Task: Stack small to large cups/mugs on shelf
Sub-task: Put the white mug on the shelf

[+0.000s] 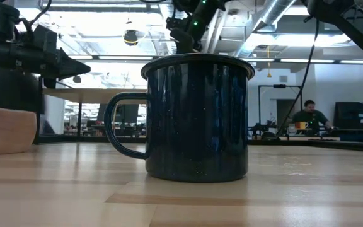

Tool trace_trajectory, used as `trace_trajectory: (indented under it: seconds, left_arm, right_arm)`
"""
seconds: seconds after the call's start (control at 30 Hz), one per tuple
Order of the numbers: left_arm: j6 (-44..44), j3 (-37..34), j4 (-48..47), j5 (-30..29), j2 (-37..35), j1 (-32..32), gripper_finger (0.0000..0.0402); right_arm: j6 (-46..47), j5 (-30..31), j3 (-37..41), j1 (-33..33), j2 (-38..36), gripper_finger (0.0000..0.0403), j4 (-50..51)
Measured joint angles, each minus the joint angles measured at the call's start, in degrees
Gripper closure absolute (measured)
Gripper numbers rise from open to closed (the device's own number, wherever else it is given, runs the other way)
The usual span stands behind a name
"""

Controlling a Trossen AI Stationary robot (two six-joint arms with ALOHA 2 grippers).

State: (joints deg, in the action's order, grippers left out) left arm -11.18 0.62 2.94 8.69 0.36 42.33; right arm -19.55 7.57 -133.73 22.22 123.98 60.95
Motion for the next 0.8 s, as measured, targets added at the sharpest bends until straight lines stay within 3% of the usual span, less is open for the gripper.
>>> trace_trajectory:
  seconds: [0.8]
  left_arm:
    - [-0.03,-0.02,-0.04,-0.07,0.0,0.0,0.0401]
  right_arm:
    - [0.04,3.08,0.0,0.0,0.0,0.0343,0.2]
